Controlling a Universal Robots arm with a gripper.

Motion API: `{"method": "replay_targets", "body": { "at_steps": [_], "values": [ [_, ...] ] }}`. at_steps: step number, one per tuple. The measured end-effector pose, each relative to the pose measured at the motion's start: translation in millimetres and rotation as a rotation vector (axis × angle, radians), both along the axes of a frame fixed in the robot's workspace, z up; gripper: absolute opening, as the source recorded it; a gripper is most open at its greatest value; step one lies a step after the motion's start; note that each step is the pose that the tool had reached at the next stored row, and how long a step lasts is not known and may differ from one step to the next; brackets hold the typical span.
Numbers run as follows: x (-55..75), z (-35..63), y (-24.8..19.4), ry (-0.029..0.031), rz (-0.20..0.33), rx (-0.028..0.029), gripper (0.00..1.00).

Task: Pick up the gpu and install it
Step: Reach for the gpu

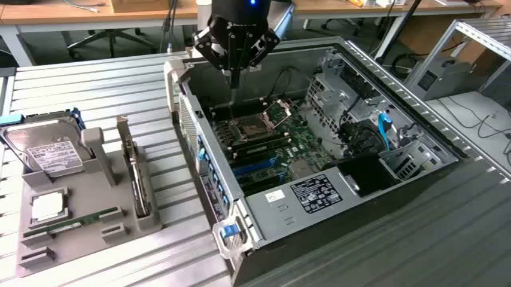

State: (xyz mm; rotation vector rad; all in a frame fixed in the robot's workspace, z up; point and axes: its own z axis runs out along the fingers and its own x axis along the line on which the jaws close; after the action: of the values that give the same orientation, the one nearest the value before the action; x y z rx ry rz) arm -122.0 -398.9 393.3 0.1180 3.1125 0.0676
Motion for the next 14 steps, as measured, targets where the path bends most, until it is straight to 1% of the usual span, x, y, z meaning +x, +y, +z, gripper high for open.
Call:
{"method": "replay_targets", "body": {
  "at_steps": [9, 14],
  "values": [
    [0.0, 0.0, 0.0, -0.0001, 0.000, 0.0001, 0.11],
    [-3.5, 0.0, 0.0, 0.0000, 0.000, 0.0000, 0.11]
  ]
}}
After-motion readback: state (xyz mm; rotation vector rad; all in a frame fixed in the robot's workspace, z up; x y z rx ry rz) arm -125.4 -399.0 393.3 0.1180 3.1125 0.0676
